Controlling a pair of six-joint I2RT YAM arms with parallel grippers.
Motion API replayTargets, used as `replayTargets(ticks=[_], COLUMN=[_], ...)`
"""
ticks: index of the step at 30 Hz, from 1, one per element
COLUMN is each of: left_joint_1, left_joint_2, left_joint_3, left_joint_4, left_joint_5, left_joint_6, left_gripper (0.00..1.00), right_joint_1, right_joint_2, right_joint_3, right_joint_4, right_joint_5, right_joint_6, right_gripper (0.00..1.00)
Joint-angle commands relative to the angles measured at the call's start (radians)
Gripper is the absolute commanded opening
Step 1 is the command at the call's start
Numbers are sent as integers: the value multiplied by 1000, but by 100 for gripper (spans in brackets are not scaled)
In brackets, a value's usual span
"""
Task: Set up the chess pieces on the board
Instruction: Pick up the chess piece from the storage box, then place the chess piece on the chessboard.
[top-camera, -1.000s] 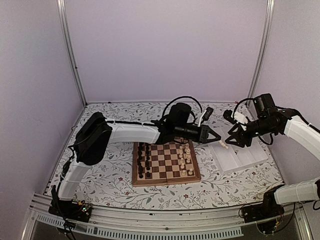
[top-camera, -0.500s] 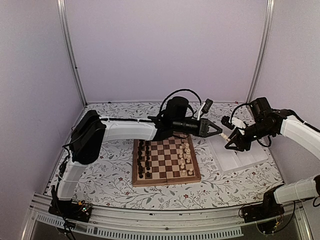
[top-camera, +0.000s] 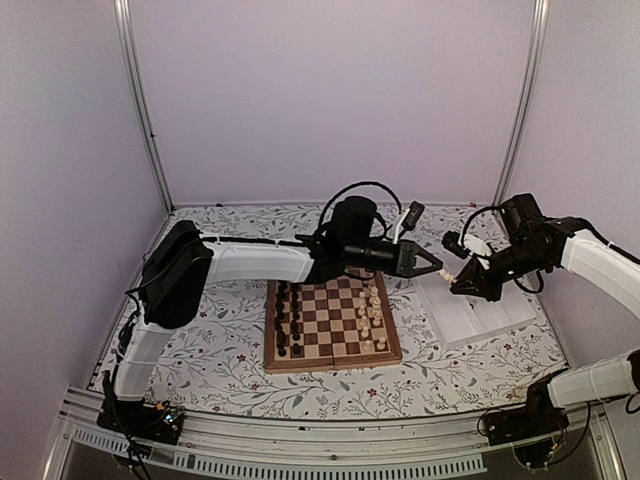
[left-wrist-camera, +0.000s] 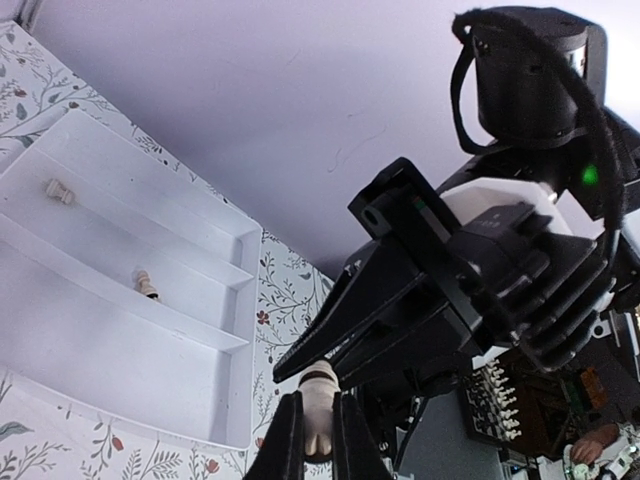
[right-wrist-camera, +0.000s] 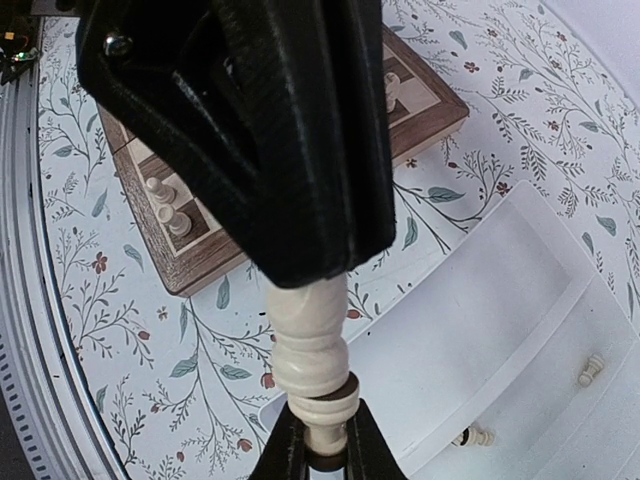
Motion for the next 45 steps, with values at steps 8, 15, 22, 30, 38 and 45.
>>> replayTargets(ticks=[8, 15, 22, 30, 38, 45], left_joint_1=[133, 186, 201, 207, 127, 18], left_joint_2=[-181, -101, -26, -24, -231, -292], left_joint_3=[-20, 182, 321, 338, 173, 102], left_joint_4=[-336, -733, -874, -970, -1007, -1054], left_joint_5=[-185, -416, -562, -553, -527, -486], left_joint_6=[330, 560, 664, 701, 802, 853], left_gripper=[0, 0, 0, 0, 0, 0], right_joint_1=[-191, -211, -211, -212, -212, -212], right_joint_2=[36, 117, 129, 111, 117, 127], right_joint_3=[-116, -131, -150, -166, -166, -165], right_joint_4=[160, 326, 381, 407, 408, 407], right_joint_5=[-61, -13, 71, 124, 124, 125], right_joint_6=[2, 111, 140, 150, 148, 145], right_gripper=[2, 2, 2, 2, 3, 3])
